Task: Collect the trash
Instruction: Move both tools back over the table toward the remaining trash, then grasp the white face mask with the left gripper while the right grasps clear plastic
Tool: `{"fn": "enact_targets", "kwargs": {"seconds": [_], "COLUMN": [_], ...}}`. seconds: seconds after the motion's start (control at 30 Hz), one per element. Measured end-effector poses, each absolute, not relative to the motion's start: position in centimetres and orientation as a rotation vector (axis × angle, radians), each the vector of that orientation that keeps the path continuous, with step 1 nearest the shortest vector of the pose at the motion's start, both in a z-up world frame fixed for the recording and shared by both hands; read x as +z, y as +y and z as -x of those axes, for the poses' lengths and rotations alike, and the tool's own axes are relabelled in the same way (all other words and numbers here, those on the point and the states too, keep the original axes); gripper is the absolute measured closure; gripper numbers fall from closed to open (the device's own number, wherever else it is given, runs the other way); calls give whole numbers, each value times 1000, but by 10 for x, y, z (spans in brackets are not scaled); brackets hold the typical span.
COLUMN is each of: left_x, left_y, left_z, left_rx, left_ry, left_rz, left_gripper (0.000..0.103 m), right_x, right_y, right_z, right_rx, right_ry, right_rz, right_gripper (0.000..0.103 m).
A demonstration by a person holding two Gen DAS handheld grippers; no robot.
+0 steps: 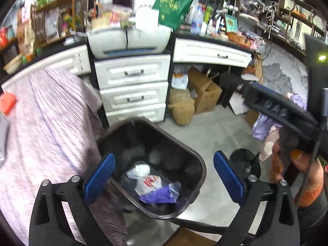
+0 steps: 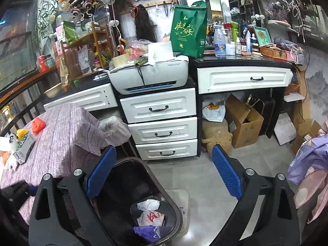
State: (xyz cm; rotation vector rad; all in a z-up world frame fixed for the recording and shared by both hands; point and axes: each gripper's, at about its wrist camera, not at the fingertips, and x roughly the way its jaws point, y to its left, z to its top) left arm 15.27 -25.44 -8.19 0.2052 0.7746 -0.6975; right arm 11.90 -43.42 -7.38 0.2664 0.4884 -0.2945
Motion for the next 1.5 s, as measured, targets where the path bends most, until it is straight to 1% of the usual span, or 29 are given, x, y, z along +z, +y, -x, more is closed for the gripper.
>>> {"fn": "enact_targets", "kwargs": {"seconds": [0.2, 0.5, 0.7, 0.93, 1.13, 1.17, 1.23, 1.3, 1.4, 1.5], "left_x": [-62, -45, -37, -32, -17, -15, -14, -13, -20, -29], "left_y": [-229, -165, -107, -13, 64, 77, 96, 113, 136, 152], "left_z": [-151, -155, -160, -177, -193, -200, -213, -232, -261, -281], "left_rx": [-650, -523, -368, -134, 35, 55, 79, 77, 62, 59], "left_ry": [719, 662, 601, 568, 536, 538, 553, 592, 665, 719], "left_rz": [-207, -183, -159, -80, 21, 39, 65, 119, 219, 309], "left_gripper": [6, 6, 6, 6, 6, 7, 13, 17, 22, 31], "right_x": [-64, -51, -43, -41, -36, -34, -32, -30, -27, -28], "right_y": [-429, -403, -355, -272, -195, -182, -159, -135, -103, -75], "right_z": [-127, -148, -168, -196, -214, -218, -228, -238, -251, -269], "right_rx": [-265, -185, -64, 152, 309, 337, 382, 429, 481, 516], "right_ry": [489, 497, 508, 554, 565, 568, 580, 593, 613, 641], "right_rz": [-283, -276, -208, -118, -5, 6, 20, 27, 44, 53], "right_gripper": [10, 10, 10, 10, 10, 10, 10, 10, 10, 10]}}
